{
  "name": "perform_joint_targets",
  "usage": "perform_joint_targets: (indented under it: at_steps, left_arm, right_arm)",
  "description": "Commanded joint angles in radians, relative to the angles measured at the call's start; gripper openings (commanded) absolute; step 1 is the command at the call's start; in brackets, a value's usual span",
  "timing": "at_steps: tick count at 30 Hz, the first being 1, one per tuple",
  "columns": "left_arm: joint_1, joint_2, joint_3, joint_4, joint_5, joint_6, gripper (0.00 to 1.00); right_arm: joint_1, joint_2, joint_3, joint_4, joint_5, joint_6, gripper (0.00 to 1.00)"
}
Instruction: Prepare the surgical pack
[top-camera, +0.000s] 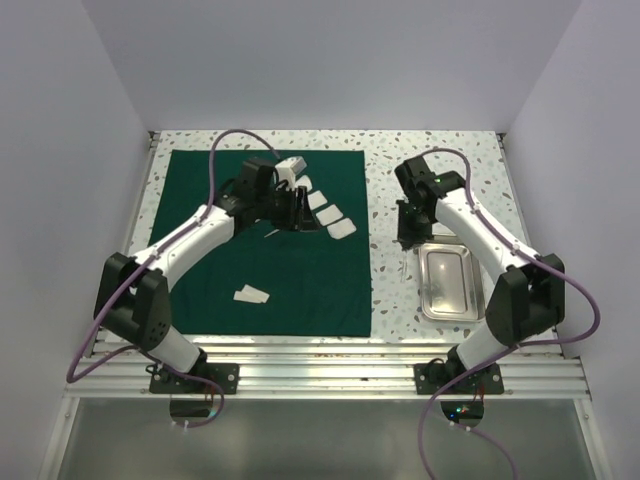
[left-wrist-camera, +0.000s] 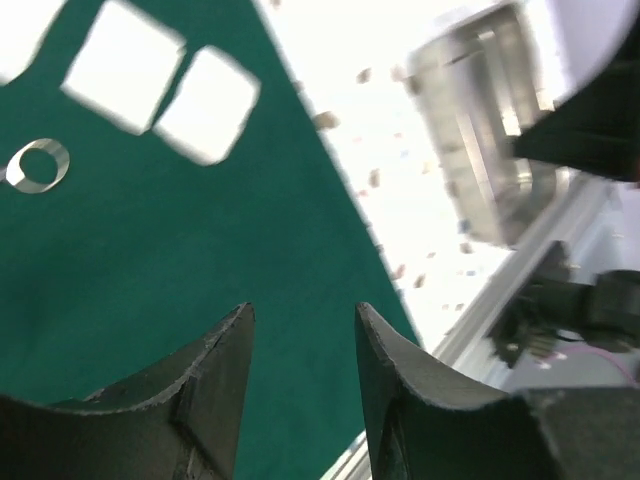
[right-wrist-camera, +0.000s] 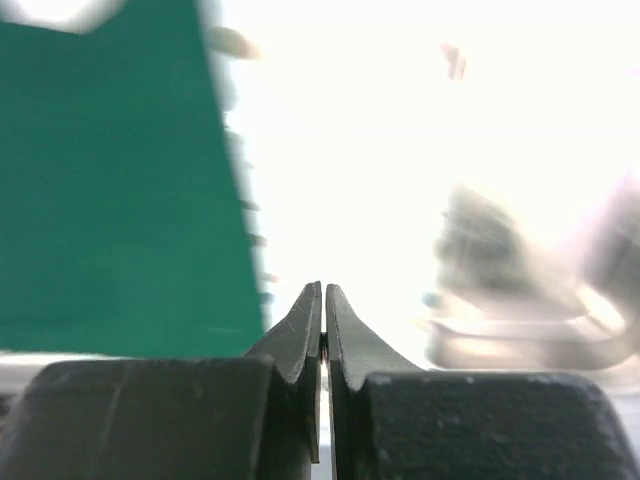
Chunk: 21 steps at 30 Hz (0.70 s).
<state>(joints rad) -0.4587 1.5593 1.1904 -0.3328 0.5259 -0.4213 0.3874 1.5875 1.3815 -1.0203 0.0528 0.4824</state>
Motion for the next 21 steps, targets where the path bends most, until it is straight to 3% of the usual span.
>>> perform_joint_targets:
  at_steps: [1,4,12,16,21]
  left_arm:
    - [0.005,0.021,0.011,-0.141,-0.185,0.092,0.48]
    - [0.014,0.025,-0.005,-0.158,-0.279,0.078,0.46]
    - [0.048,0.042,-0.012,-0.153,-0.300,0.095,0.47]
    - [0.058,0.073,0.001,-0.158,-0.334,0.096,0.56]
    - [0.068,0.105,0.024,-0.146,-0.356,0.110,0.59]
  right_arm:
    - [-0.071,-0.015,-0.044,-0.225,0.237,-0.071,0.00]
    - [-0.122,-0.043,-0.122,-0.195,0.260,-0.080,0.00]
    - [-0.151,0.020,-0.165,-0.130,0.322,-0.149,0.00]
    - [-0.150,0.048,-0.231,-0.072,0.260,-0.142,0.00]
    - [-0.154,0.094,-0.260,0.006,0.233,-0.143,0.00]
